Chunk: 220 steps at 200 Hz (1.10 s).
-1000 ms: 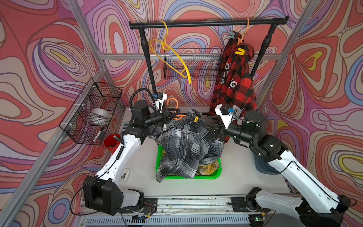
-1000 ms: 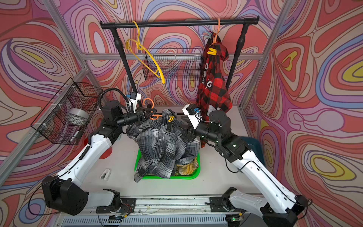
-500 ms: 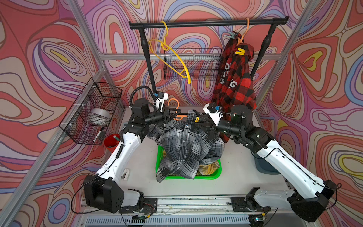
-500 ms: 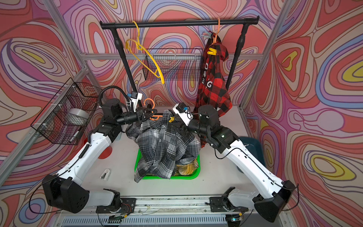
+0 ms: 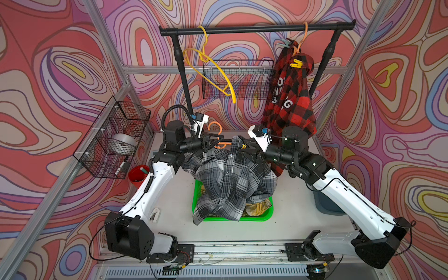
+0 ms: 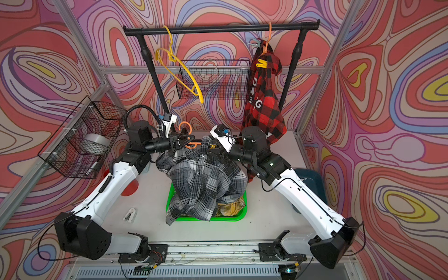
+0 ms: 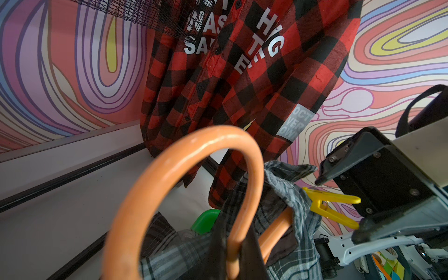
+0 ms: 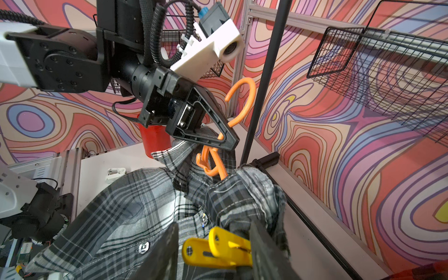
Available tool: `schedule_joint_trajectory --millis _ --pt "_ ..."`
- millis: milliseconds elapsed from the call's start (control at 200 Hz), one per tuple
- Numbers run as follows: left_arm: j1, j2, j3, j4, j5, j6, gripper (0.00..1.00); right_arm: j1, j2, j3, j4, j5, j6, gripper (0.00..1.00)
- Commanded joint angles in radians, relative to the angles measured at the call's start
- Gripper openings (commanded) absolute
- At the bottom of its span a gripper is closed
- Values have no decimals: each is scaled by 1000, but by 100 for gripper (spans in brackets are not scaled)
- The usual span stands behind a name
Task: Remove the clothespins securing long-sleeve shirts to the hanger
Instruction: Remove the clamp from the hanger.
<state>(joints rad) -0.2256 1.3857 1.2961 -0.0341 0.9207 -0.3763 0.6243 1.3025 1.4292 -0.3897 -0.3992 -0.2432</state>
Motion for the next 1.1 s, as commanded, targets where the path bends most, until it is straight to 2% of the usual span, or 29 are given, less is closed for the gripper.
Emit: schedule_joint_trajectory --millis 0,371,601,781,982,1097 --pt "9 6 44 -6 27 14 0 12 6 34 2 -17 -17 49" --pt "13 13 54 -13 37 10 0 33 34 59 -21 31 -34 44" --pt "14 15 60 -21 40 11 0 56 54 74 -53 56 -58 47" --pt "16 16 62 -23 41 11 0 61 54 74 -52 93 -59 33" --pt "15 16 63 -23 41 10 0 64 56 76 -54 121 -64 8" --pt "17 18 65 -23 41 11 0 65 64 86 -73 117 -64 11"
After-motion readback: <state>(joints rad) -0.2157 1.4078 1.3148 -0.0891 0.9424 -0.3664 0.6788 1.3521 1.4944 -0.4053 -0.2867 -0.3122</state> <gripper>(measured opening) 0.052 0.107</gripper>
